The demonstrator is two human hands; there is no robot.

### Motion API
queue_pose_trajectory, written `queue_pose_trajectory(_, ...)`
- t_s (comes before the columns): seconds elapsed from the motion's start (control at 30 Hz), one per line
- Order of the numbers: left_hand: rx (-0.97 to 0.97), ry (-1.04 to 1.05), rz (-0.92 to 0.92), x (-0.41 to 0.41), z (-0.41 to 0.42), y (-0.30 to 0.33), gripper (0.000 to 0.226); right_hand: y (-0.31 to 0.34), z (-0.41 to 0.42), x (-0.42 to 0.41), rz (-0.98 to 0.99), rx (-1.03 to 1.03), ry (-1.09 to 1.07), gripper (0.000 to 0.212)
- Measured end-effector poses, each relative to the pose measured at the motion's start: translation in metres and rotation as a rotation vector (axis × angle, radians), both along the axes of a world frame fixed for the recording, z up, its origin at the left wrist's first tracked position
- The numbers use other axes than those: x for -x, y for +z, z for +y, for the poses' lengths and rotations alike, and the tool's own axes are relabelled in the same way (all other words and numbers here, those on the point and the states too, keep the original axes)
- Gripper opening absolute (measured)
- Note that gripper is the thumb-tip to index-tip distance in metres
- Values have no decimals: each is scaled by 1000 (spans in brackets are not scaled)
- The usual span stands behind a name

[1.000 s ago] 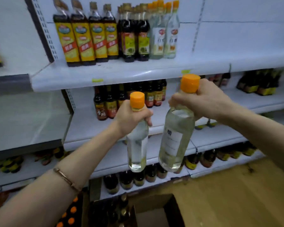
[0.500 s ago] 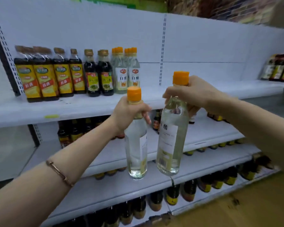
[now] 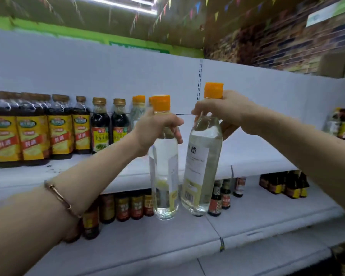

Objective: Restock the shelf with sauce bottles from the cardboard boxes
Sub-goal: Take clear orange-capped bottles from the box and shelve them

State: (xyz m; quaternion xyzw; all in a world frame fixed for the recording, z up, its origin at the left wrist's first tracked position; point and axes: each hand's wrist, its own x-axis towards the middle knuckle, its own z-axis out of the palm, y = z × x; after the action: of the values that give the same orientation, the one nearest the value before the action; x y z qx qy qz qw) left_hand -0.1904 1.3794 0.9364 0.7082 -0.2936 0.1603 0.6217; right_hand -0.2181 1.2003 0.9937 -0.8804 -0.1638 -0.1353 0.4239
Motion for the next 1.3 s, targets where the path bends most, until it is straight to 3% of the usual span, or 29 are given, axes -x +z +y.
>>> queue_pose_trajectory(0.13,26,80,2,-34,13,30,23,22,14,-52,0,9,48,25)
queue_pose_trajectory(0.33,81,176,-24,-96,29,56,44,47,31,-135,-8,-25,146,35)
queue_pose_trajectory(0.57,9,359,-20,-158,38,49,28,31,40,-220,18,44,234,36)
queue_pose_trajectory(0.77,-53,435,14,-196,39,38,36,-5,52,-281,63,85,308,36)
queue_pose_trajectory(0.87,-98,453,51,-214,42,26,33,-10,54,-298,38,34,312,35)
queue_pose_trajectory(1.03,-151,480,95,-232,53,16,40,-33,68,-307,-187,-71,287,40)
queue_pose_trajectory(1.13,-201,480,96,-234,55,12,37,-50,75,-311,-153,-315,426,33)
queue_pose_trajectory(1.3,-196,469,31,-226,54,6,40,-54,80,-307,-224,-376,453,27)
